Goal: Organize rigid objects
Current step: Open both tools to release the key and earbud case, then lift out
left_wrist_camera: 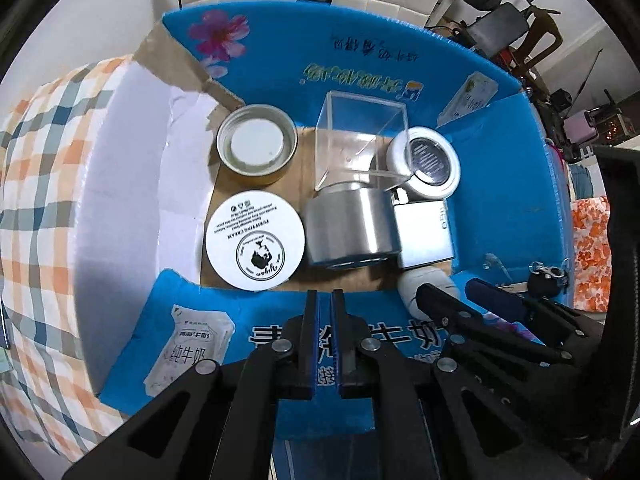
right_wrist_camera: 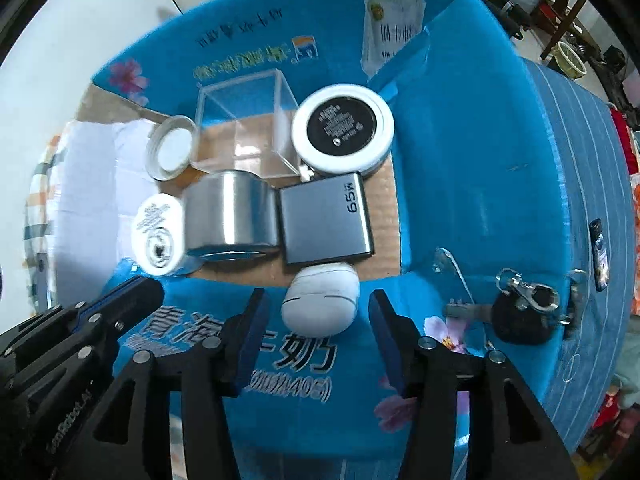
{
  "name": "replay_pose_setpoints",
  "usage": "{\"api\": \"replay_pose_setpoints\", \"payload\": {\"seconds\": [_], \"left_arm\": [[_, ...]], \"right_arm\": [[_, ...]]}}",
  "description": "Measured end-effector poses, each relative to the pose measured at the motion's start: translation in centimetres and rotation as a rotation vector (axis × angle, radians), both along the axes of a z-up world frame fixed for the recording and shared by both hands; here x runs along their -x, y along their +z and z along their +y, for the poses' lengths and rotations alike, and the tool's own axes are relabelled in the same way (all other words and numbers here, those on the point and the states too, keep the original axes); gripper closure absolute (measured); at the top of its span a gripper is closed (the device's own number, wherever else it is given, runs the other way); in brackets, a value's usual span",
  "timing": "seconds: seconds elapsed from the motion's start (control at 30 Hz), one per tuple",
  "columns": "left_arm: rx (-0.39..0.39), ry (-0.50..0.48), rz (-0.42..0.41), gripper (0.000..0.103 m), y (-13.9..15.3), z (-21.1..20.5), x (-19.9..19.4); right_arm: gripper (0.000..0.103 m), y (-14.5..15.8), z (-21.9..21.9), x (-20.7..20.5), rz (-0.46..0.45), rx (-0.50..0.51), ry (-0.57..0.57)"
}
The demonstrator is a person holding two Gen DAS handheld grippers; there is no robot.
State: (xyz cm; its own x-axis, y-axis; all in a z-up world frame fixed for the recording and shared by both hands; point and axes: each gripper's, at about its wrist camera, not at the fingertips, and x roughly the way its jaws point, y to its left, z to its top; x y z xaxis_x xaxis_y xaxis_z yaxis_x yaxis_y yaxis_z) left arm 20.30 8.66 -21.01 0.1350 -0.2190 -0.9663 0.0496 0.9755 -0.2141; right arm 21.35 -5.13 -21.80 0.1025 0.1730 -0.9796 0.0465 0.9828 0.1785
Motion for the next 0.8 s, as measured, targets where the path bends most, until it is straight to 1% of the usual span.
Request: {"api": "replay_pose_setpoints", "payload": {"seconds": [0.03, 0.17, 0.2, 0.23, 0.27, 0.3, 0.33, 0.37, 0.4, 0.43, 0.57, 0.6, 0.67, 0.8], "left_arm": [[0.003, 0.0, -0.007, 0.1, 0.5, 0.0, 0.0], [-0.001, 0.007, -0.048, 0.098, 3.1, -0.1, 0.1], [-0.003, 0.011, -0.055, 0.097, 3.8, -0.2, 0.2], [-0.007, 0.009, -0.054, 0.084, 4.2, -0.5, 0.3], [-0.026, -0.002, -0.049, 0.073, 4.5, -0.9, 0.3], [-0.052, -0.014, -0.045, 0.048, 4.8, -1.6, 0.3], [-0.052, -0.016, -0.049, 0.025, 5.0, -2.1, 0.3], [-0.039, -0.012, -0.054, 0.018, 5.1, -2.4, 0.4], [-0.015, -0.002, -0.059, 0.014, 5.2, -2.8, 0.4], [-0.005, 0.003, -0.058, 0.014, 5.2, -3.1, 0.4], [0.006, -0.007, -0.035, 0.012, 4.7, -5.3, -0.2], [0.004, -0.016, -0.03, 0.008, 4.5, -6.1, -0.3], [-0.002, -0.028, -0.029, 0.007, 4.4, -7.1, -0.5], [-0.022, -0.057, -0.038, 0.007, 4.4, -9.6, -0.8]], "right_arm": [[0.032, 0.9, -0.3, 0.1, -0.014, -0.02, -0.007], [0.031, 5.1, -2.5, 1.2, -0.081, -0.077, -0.057], [0.03, 5.9, -3.2, 1.5, -0.094, -0.086, -0.077], [0.029, 6.9, -4.2, 1.8, -0.107, -0.099, -0.104], [0.029, 7.6, -5.3, 2.0, -0.121, -0.11, -0.132], [0.028, 8.2, -6.0, 2.2, -0.131, -0.114, -0.155], [0.028, 8.6, -7.1, 2.3, -0.14, -0.112, -0.19], [0.028, 8.9, -8.0, 2.4, -0.143, -0.112, -0.226], [0.028, 8.9, -9.2, 2.6, -0.142, -0.115, -0.269], [0.028, 8.6, -10.1, 2.6, -0.137, -0.123, -0.299], [0.028, 6.5, -13.9, 3.1, -0.083, -0.191, -0.42], [0.028, 6.1, -15.0, 3.4, -0.082, -0.201, -0.453], [0.028, 5.5, -16.3, 3.9, -0.092, -0.18, -0.491], [0.028, 4.1, -20.6, 4.8, -0.084, -0.125, -0.56]]}}
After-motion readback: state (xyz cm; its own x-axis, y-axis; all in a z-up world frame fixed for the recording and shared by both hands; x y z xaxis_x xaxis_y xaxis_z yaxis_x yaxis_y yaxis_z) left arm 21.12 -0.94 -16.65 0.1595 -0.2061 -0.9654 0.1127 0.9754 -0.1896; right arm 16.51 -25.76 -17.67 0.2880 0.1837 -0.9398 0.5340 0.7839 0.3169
